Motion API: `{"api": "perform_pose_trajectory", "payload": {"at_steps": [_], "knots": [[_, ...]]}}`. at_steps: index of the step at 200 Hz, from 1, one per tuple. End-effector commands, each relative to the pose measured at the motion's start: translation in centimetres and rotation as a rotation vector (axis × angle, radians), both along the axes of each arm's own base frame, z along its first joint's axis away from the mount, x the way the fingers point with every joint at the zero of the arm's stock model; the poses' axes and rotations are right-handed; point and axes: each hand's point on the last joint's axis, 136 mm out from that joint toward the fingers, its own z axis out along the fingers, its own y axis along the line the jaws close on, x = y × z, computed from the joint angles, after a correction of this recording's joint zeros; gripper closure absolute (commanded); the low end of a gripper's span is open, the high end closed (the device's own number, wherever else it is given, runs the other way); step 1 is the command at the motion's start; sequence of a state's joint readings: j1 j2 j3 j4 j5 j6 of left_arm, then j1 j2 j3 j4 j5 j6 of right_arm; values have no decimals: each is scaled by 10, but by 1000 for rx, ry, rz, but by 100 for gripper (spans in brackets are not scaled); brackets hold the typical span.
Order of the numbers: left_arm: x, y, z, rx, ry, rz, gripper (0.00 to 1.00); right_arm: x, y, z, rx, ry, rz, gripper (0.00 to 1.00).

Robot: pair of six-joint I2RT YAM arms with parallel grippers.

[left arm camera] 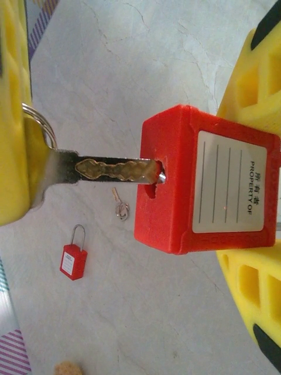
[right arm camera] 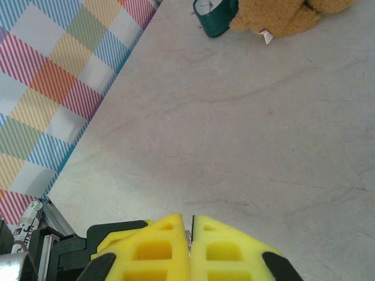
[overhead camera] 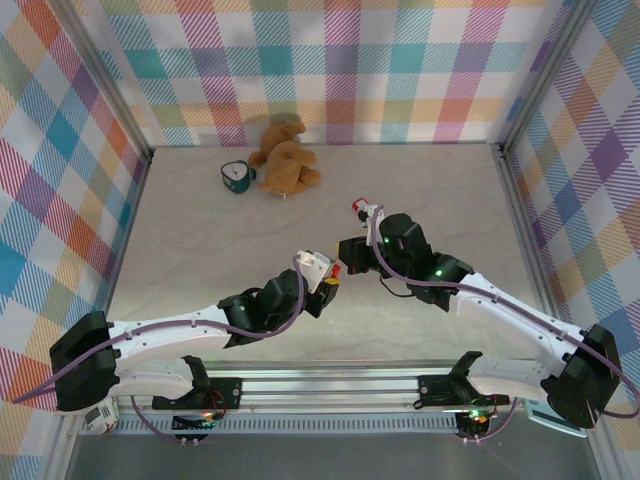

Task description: Unlock with the key

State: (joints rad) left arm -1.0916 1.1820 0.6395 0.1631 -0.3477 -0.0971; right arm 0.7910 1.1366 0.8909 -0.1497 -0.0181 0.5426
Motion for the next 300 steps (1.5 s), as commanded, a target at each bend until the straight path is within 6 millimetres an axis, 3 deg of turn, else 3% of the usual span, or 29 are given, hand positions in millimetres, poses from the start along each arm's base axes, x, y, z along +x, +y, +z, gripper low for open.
{"api": "perform_pose_trajectory", "payload": {"at_steps": [1, 48, 98, 142, 196, 252, 300], "knots": [[1, -11, 42, -139, -58, -7, 72, 4, -4, -15, -40, 30, -12, 97], [6, -7, 46, -141, -80, 24, 73, -4, 2, -15, -15, 46, 40, 97], [9, -11, 59, -163, -104, 28, 73, -19, 5, -39, -42, 88, 100, 97], [10, -18, 65, -149, -109, 9, 74, -22, 9, -49, -111, 84, 138, 97], [15, -13, 80, -195, -131, 48, 75, -29, 11, -61, -128, 91, 155, 97], [18, -12, 101, -285, -141, 64, 76, -29, 10, -71, -118, 111, 118, 97], [18, -8, 104, -296, -142, 71, 76, -25, 2, -73, -111, 143, 7, 97]]}}
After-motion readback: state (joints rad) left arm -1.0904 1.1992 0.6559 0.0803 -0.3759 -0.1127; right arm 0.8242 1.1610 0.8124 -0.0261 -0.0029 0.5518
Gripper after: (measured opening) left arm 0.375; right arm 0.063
